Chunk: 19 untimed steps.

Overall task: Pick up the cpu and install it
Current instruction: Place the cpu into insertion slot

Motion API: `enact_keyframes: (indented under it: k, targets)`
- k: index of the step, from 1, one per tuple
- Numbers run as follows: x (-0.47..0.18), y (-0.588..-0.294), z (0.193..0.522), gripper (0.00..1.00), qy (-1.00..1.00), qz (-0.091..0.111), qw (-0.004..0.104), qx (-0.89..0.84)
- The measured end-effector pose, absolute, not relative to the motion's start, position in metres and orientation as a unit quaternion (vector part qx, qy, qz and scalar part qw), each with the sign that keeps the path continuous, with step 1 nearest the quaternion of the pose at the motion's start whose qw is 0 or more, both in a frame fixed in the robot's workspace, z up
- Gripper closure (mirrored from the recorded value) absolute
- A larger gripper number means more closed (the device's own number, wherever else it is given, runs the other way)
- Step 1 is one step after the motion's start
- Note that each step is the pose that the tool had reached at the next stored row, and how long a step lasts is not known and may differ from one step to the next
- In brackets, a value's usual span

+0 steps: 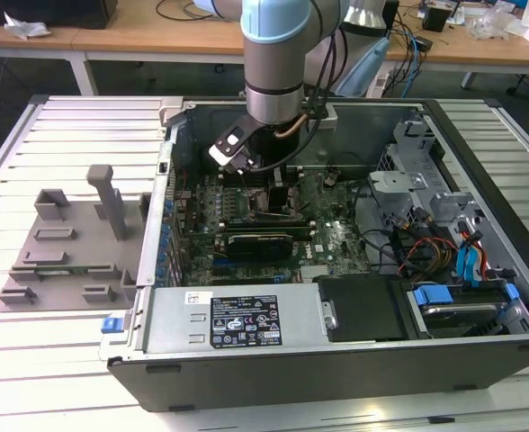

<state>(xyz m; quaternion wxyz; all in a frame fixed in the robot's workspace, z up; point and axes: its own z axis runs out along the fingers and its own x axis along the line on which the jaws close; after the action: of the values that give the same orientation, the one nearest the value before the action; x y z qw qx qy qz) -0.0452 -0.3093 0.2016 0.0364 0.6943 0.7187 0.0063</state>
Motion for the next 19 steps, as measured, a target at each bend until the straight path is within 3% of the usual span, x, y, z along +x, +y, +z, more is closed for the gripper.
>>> enact_keyframes:
  k: [19]
  targets:
    - [-0.0463,-0.3093,0.1979,0.45,0.719,0.007,0.036,0.694]
